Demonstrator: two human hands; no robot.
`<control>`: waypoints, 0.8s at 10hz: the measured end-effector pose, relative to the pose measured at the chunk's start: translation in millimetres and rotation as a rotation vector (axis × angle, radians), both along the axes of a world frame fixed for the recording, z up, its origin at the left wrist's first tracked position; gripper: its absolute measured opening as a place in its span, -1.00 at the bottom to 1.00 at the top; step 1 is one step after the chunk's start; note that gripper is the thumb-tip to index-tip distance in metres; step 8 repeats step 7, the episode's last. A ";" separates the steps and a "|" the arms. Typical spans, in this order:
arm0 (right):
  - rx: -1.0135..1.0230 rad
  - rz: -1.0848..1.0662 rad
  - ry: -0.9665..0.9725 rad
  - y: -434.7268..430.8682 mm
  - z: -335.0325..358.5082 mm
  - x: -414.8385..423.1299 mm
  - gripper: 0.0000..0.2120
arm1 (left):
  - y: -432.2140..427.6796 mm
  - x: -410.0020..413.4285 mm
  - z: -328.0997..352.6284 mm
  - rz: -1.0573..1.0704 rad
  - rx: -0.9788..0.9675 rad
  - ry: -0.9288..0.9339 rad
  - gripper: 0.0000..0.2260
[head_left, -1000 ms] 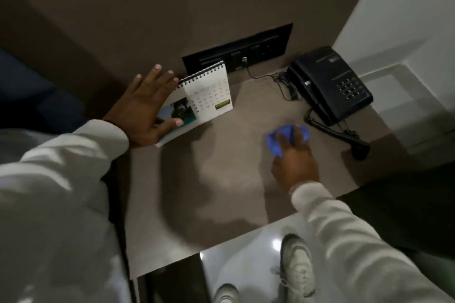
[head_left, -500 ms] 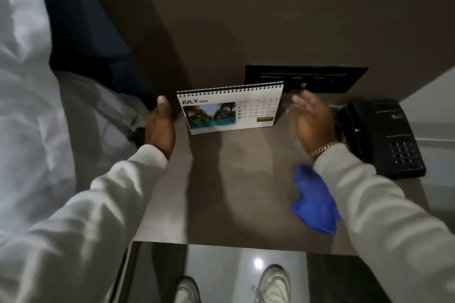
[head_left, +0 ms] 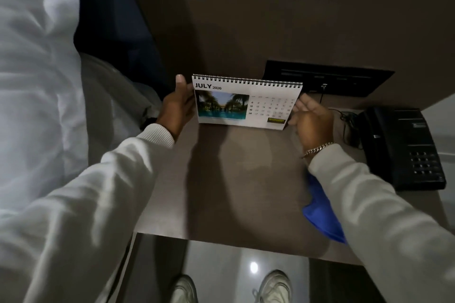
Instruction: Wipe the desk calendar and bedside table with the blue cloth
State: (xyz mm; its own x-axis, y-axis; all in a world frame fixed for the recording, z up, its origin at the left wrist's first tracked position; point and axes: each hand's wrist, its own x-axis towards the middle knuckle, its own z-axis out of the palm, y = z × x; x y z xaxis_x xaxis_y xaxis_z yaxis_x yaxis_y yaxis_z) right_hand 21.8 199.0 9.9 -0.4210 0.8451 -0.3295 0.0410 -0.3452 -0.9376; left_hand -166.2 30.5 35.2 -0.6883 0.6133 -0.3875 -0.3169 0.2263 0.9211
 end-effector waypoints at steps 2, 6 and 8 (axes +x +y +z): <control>0.003 -0.027 0.049 -4.6 -6.5 -8.3 -0.27 | 2.0 -26.3 3.2 -0.075 -0.029 0.025 -0.41; 0.117 -0.083 0.013 -18.7 -16.7 -21.5 -0.31 | -9.1 -37.0 -3.6 -0.050 0.007 0.033 -0.46; 0.101 -0.174 0.003 -17.5 -0.7 -17.1 -0.34 | -5.8 -34.4 2.7 -0.013 0.034 0.014 -0.53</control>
